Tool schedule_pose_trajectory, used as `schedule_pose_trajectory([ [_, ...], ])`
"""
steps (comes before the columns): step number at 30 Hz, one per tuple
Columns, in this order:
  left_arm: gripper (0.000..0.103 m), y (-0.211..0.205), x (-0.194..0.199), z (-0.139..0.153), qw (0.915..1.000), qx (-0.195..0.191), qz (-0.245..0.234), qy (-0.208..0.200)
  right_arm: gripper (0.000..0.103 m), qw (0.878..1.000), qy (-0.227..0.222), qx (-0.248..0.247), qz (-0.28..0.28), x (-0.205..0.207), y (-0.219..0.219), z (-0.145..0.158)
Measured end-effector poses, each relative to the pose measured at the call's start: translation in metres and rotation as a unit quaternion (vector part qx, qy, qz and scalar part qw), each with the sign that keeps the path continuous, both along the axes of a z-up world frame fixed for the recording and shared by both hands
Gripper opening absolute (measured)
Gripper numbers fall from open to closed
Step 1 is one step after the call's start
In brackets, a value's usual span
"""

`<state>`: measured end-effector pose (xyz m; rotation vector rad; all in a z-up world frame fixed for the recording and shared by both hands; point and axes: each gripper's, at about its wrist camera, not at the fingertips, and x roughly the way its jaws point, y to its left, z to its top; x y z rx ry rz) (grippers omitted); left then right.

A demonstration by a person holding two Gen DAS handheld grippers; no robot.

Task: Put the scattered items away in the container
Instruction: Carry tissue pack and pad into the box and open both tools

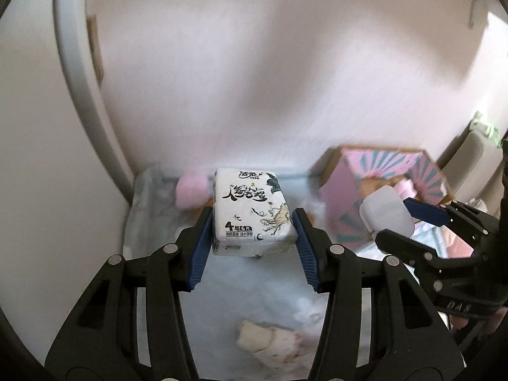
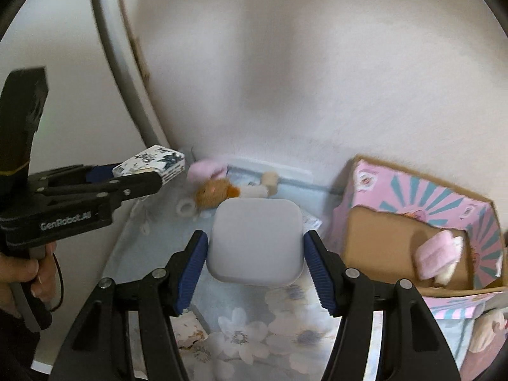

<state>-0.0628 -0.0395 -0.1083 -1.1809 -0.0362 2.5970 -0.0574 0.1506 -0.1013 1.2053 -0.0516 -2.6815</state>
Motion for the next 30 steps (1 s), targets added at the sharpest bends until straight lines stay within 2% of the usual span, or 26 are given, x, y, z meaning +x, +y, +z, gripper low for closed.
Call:
schedule_pose_trajectory([
  [8,0.046,0.051,0.001,0.052,0.9988,0.017,-0.027,0.039,0.058,0.999,0.030,0.001,-0.028,0.007,0.058,0.052],
  [14,0.046,0.108,-0.005,0.066,0.9970,0.022,-0.057,0.046,0.058,0.998,0.039,0.012,-0.047,0.014,0.103,0.070],
  [23,0.046,0.187,-0.026,0.048,0.9952,0.028,-0.091,0.023,0.058,0.997,0.025,0.015,-0.069,0.015,0.174,0.061],
  [30,0.046,0.225,-0.046,0.002,0.9954,0.018,-0.092,-0.020,0.058,0.996,-0.007,0.019,-0.092,0.010,0.222,0.034],
])
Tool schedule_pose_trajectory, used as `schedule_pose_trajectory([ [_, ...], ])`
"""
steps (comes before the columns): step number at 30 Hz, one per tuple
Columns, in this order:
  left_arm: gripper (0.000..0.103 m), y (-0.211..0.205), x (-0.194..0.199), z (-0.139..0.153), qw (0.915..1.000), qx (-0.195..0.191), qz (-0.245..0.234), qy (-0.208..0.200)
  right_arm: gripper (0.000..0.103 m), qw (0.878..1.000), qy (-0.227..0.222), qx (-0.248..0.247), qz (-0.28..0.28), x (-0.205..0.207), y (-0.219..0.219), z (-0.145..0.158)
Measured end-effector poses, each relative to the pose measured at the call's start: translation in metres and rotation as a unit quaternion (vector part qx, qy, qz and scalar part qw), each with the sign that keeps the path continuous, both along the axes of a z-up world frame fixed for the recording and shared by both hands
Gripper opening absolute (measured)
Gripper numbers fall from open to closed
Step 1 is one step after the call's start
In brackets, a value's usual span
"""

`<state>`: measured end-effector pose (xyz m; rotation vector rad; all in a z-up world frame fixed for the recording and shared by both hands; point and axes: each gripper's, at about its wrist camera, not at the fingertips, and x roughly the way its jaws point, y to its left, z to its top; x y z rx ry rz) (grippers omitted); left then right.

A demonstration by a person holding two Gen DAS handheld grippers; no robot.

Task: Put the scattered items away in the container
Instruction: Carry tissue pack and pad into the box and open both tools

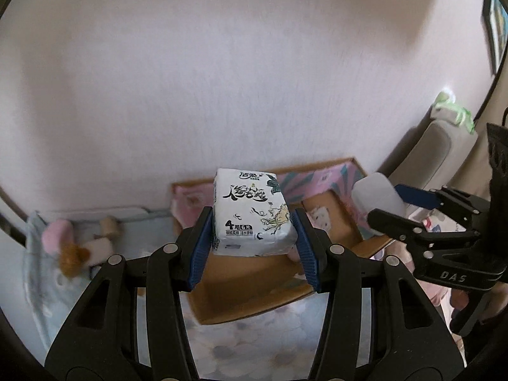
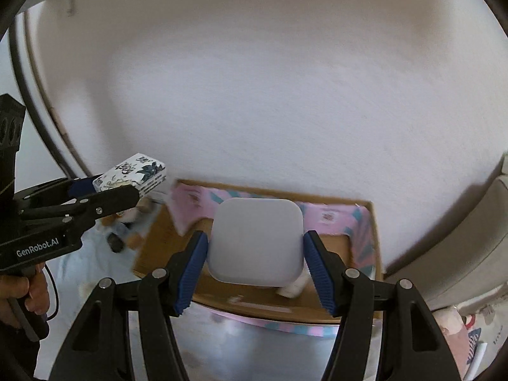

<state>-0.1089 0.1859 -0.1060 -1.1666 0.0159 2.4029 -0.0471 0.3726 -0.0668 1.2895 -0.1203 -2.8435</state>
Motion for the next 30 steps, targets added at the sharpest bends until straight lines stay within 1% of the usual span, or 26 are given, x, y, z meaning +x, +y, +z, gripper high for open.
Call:
schedule_pose_trajectory([
  [1,0.046,0.009,-0.001,-0.010,1.0000,-0.001,0.002,-0.007,0.058,1.000,-0.009,0.000,-0.003,-0.001,0.007,-0.006],
  [4,0.046,0.017,-0.004,-0.033,0.9995,-0.006,0.007,-0.030,0.058,1.000,-0.028,-0.004,-0.004,-0.004,0.020,-0.021],
  [8,0.046,0.022,-0.008,-0.049,0.9986,-0.019,0.012,-0.047,0.058,0.999,-0.052,-0.014,-0.003,-0.007,0.033,-0.043],
  [13,0.046,0.022,-0.011,-0.055,0.9979,-0.031,0.016,-0.054,0.058,0.998,-0.064,-0.024,0.000,-0.010,0.039,-0.056],
  [17,0.046,0.017,-0.014,-0.049,0.9978,-0.036,0.020,-0.051,0.058,0.998,-0.063,-0.026,0.001,-0.017,0.046,-0.055],
  [18,0.046,0.024,-0.015,-0.044,0.9979,-0.037,0.021,-0.050,0.058,0.998,-0.064,-0.025,0.001,-0.019,0.047,-0.057],
  [20,0.046,0.021,-0.010,-0.046,0.9979,-0.037,0.020,-0.049,0.058,0.998,-0.065,-0.026,0.003,-0.019,0.047,-0.056],
  [22,0.047,0.022,-0.011,-0.048,0.9974,-0.037,0.011,-0.060,0.058,0.997,-0.068,-0.025,0.007,-0.020,0.048,-0.058],
  [23,0.048,0.024,-0.013,-0.050,0.9966,-0.038,0.007,-0.073,0.058,0.997,-0.073,-0.022,0.008,-0.022,0.047,-0.060],
  [24,0.057,0.024,-0.012,-0.053,0.9960,-0.043,0.009,-0.078,0.058,0.997,-0.079,-0.019,0.006,-0.024,0.047,-0.061],
  [25,0.089,0.026,-0.012,-0.055,0.9952,-0.054,0.014,-0.081,0.060,0.996,-0.091,-0.018,0.002,-0.026,0.047,-0.064],
  [26,0.103,0.030,-0.012,-0.058,0.9944,-0.065,0.019,-0.081,0.063,0.994,-0.103,-0.025,0.000,-0.028,0.049,-0.068],
  [27,0.103,0.033,-0.010,-0.059,0.9950,-0.064,0.018,-0.075,0.072,0.993,-0.115,-0.039,-0.003,-0.029,0.051,-0.073],
  [28,0.103,0.033,-0.009,-0.058,0.9957,-0.057,0.014,-0.072,0.074,0.991,-0.123,-0.053,-0.008,-0.029,0.055,-0.076],
  [30,0.103,0.033,-0.006,-0.056,0.9959,-0.055,0.011,-0.072,0.075,0.990,-0.119,-0.071,-0.019,-0.024,0.061,-0.077],
])
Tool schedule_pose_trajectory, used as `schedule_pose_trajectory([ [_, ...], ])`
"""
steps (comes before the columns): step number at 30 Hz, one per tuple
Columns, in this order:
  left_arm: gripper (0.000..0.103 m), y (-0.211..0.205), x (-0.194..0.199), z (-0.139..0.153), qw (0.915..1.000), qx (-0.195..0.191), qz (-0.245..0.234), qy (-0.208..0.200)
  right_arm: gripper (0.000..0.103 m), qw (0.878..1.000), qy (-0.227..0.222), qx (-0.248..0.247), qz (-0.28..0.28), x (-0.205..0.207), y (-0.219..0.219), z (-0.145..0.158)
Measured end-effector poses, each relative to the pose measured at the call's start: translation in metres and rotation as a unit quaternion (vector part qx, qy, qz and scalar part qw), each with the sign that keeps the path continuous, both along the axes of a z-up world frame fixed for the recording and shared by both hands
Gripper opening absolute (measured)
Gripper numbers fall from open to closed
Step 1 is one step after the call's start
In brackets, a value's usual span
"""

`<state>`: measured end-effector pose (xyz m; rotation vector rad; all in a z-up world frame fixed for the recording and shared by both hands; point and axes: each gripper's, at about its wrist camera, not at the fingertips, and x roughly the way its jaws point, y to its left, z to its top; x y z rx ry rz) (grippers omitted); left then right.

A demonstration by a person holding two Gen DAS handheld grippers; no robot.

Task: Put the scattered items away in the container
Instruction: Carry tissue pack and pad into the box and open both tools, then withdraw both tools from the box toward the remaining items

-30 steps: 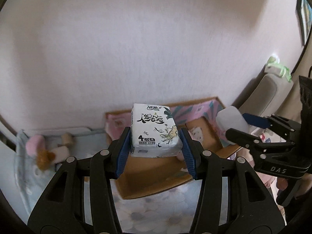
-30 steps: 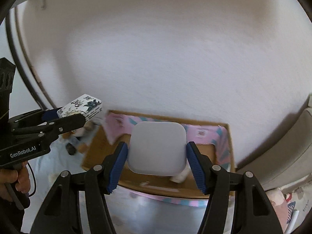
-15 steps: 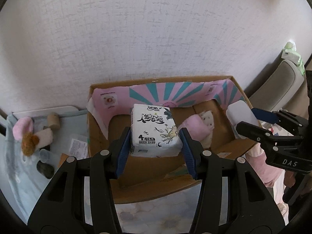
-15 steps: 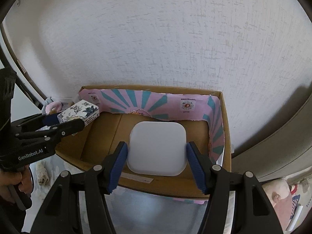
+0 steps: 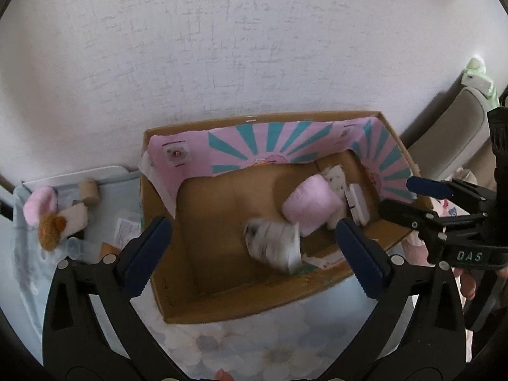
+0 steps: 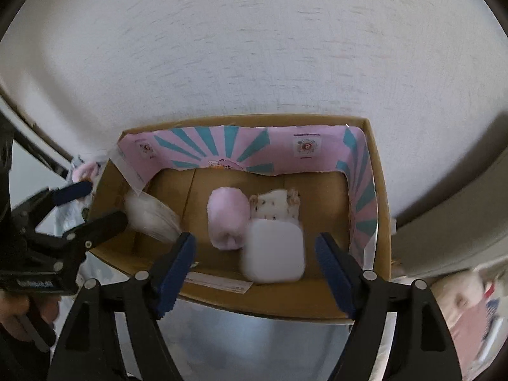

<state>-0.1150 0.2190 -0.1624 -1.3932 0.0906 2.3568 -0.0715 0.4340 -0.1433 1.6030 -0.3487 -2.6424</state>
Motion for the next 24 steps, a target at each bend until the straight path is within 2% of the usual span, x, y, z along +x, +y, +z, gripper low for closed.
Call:
schedule_pose_trajectory([
  [7,0.103,0.000,0.008,0.008,0.9998,0.001,-0.007,0.019,0.078,0.999,0.018,0.028,-0.011,0.010,0.000,0.013],
  [12,0.103,-0.017,0.022,0.021,0.9994,0.009,-0.010,0.031,0.078,0.999,0.008,0.031,-0.001,0.015,-0.013,0.021],
  [24,0.103,-0.075,0.041,0.039,0.9989,0.026,-0.012,0.038,0.078,0.998,0.043,0.034,-0.015,0.038,-0.052,0.052],
])
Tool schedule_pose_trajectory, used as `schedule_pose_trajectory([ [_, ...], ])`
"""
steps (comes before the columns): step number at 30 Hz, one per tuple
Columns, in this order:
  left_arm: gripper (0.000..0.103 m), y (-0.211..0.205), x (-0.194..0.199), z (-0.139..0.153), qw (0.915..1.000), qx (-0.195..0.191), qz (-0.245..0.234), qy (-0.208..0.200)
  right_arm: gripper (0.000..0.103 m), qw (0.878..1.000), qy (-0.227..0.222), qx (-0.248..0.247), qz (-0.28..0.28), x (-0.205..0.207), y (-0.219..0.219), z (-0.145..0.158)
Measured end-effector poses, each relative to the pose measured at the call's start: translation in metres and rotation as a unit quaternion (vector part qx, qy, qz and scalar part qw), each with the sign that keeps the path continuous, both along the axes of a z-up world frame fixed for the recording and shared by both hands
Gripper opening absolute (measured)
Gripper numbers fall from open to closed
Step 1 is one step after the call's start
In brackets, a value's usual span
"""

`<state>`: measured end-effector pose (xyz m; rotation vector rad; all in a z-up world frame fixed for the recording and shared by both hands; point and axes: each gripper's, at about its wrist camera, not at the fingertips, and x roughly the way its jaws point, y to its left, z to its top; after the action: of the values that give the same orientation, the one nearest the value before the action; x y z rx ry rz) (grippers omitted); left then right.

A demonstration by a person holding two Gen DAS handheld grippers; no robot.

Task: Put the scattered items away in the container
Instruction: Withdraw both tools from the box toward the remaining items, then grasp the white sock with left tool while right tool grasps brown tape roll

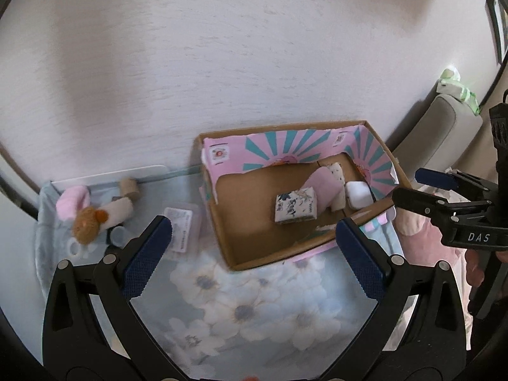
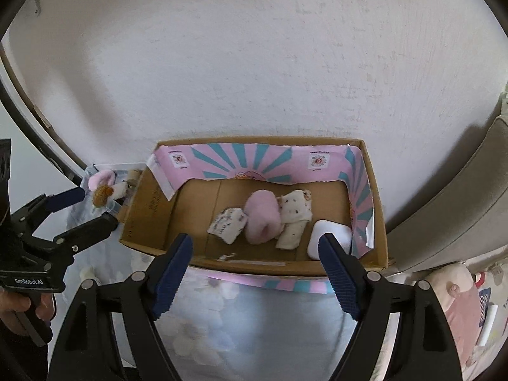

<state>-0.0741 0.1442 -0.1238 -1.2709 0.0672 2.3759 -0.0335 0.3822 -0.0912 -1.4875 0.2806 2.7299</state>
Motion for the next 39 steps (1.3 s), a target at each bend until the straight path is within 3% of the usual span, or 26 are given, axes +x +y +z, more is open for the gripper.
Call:
schedule_pose_trajectory([
  [7,0.103,-0.048,0.006,0.027,0.9996,0.003,0.007,0.027,0.078,0.999,0.046,0.004,-0.011,0.008,-0.032,0.025],
  [12,0.103,-0.103,0.011,0.046,0.9982,0.002,0.032,0.050,0.078,0.994,0.095,0.045,-0.001,0.011,-0.066,0.042],
  [20,0.103,-0.188,0.019,0.047,0.9965,-0.004,0.064,0.053,0.078,0.993,0.096,0.031,0.057,0.005,-0.126,0.061],
  [25,0.103,-0.217,0.035,0.018,0.9978,0.003,0.061,0.025,0.078,0.993,0.082,0.017,0.079,-0.007,-0.160,0.049],
  [30,0.103,-0.228,0.060,-0.032,0.9988,0.038,0.030,-0.005,0.078,0.993,0.069,0.004,0.092,-0.018,-0.196,0.025],
  [35,0.103,-0.213,0.085,-0.085,0.9989,0.042,-0.009,-0.016,0.078,0.993,0.086,0.004,0.079,-0.029,-0.228,-0.015],
  [39,0.103,-0.202,0.095,-0.121,0.9988,0.033,-0.035,-0.010,0.078,0.991,0.102,0.036,0.077,-0.038,-0.255,-0.060],
])
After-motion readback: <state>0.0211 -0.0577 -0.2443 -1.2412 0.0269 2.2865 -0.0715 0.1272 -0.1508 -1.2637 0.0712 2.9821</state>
